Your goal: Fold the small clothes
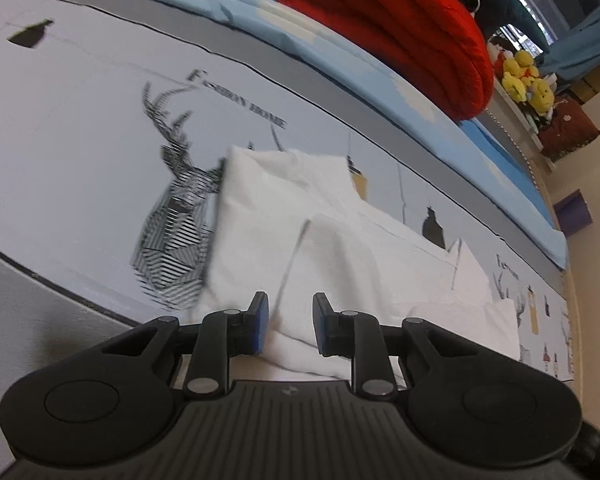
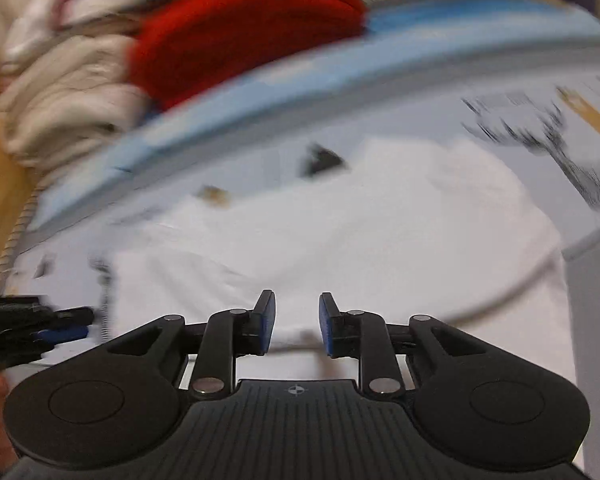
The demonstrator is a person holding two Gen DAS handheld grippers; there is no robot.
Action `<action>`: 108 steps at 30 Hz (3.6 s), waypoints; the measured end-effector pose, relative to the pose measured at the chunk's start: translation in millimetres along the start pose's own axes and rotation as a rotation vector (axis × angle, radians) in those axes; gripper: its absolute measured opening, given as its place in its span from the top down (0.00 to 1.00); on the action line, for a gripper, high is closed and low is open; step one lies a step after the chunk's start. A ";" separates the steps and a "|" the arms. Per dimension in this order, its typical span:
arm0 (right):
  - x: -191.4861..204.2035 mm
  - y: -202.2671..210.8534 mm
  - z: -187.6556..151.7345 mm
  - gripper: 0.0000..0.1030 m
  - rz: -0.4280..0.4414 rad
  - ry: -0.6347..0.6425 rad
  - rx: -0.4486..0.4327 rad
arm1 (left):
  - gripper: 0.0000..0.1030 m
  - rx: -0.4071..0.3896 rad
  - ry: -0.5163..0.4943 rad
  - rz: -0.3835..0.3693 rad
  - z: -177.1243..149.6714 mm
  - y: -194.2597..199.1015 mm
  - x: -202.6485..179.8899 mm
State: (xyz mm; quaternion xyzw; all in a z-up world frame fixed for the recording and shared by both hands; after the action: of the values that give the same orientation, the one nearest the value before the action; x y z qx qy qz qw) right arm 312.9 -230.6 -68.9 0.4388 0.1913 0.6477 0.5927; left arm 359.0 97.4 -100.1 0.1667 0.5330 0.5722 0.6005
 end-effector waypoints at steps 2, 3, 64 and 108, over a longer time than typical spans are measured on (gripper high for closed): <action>-9.7 -6.3 4.8 0.74 0.028 -0.068 0.017 | 0.75 0.003 0.018 -0.006 0.7 -8.7 -1.9; -14.7 -6.2 8.5 0.74 0.024 -0.080 0.017 | 0.75 0.008 0.031 -0.009 0.6 -13.4 -2.2; -145.5 -24.8 3.1 0.92 -0.115 -0.727 0.105 | 0.98 -0.014 0.051 0.269 2.0 -11.9 37.2; -158.4 9.2 48.0 0.78 -0.226 -0.558 -0.151 | 0.76 -0.024 0.130 0.135 11.9 -27.0 30.9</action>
State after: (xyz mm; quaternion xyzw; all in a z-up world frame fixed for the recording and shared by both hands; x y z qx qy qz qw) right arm 331.7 -394.0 -89.9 0.5304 0.0200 0.4447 0.7214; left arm 375.8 121.2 -131.3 0.1572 0.5516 0.6273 0.5267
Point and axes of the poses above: each gripper's, at about its wrist camera, not at the fingertips, and y roughly against the way its jaws point, x to its left, z to its top, the point moved 7 cm from there along -y, roughly the way its jaws point, and after that the axes turned 1 degree about x, right-handed, at the moved point
